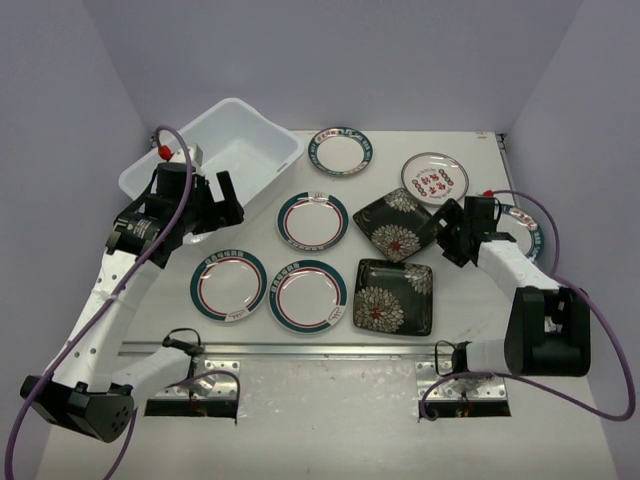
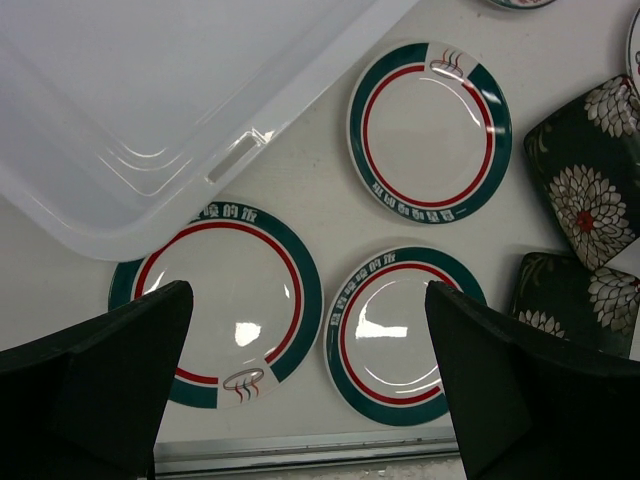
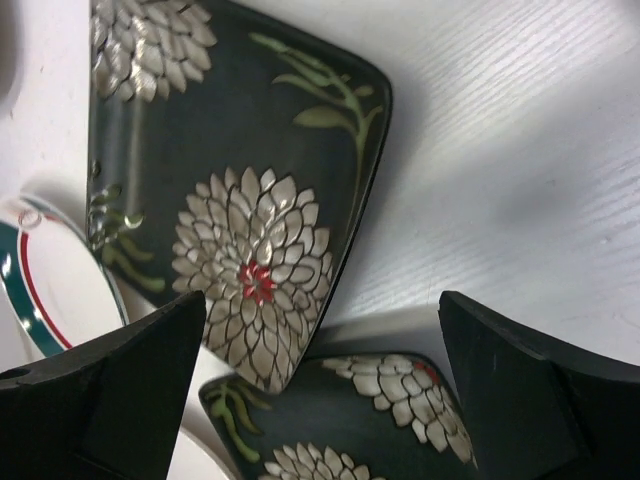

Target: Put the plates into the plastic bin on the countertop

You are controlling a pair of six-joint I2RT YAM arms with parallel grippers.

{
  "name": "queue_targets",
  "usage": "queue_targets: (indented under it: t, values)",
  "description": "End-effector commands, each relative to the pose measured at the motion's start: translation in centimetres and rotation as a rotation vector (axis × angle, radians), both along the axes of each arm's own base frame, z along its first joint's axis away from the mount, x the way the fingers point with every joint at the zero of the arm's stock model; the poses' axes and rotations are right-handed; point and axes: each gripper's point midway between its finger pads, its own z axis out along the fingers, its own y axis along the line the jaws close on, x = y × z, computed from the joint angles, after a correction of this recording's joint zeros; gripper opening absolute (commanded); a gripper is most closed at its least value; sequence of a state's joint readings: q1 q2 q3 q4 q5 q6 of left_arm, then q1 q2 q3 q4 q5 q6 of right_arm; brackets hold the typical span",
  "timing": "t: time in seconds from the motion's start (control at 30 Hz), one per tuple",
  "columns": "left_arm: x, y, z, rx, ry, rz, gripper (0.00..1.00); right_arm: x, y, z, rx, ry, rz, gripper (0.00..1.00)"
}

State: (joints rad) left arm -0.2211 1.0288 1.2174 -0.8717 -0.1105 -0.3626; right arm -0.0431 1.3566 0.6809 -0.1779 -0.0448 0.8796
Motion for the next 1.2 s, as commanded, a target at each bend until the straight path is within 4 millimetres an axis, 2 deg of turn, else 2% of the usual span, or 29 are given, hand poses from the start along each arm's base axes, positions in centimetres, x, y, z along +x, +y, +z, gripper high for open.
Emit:
queue_targets:
  t: [0.0, 0.17, 0.33, 0.5, 0.67, 0.7, 0.77, 0.87, 1.07, 1.17]
  values:
    - [-0.7, -0.1, 0.8, -0.009, -0.036, -0.027, 1.0, 2.7, -0.3, -1.0, 0.065, -0.072, -0.103, 0.99]
    - [-0.7, 0.1, 0.7, -0.001, -0.028, -0.021, 1.0, 3.2, 0.6, -3.6, 0.126, -0.095, -0.095, 0.92]
    - [-0.7, 0.0, 0.8, -0.003, -0.015, -0.024, 1.0, 3.3, 1.0, -5.3, 0.191, -0.105, -0.145, 0.8]
    - [-0.8, 0.0, 0.8, -0.004, -0.012, -0.023, 1.0, 2.9, 2.1, -7.3, 0.274, -0.078, -0.141, 0.52]
    - [-1.0, 0.4, 0.4, 0.012, -0.012, -0.009, 1.0, 2.4, 2.4, -7.1, 0.314, -0.113, -0.16, 0.3]
    - [-1.0, 0.4, 0.4, 0.011, -0.012, -0.009, 1.0, 2.5, 2.5, -7.0, 0.319, -0.12, -0.161, 0.22]
    - [-1.1, 0.3, 0.3, 0.008, -0.013, -0.013, 1.0, 3.0, 2.6, -6.3, 0.325, -0.146, -0.15, 0.0]
    - [-1.2, 0.2, 0.4, 0.001, -0.015, -0.019, 1.0, 4.2, 3.2, -4.1, 0.356, -0.206, -0.106, 0.0]
    - [-1.0, -0.9, 0.9, -0.048, -0.029, -0.051, 1.0, 7.4, 4.7, 5.1, 0.42, -0.435, 0.025, 0.0]
    - [-0.8, -2.1, 1.9, -0.109, -0.06, -0.093, 1.0, 8.0, 5.1, 9.4, 0.419, -0.531, 0.082, 0.0]
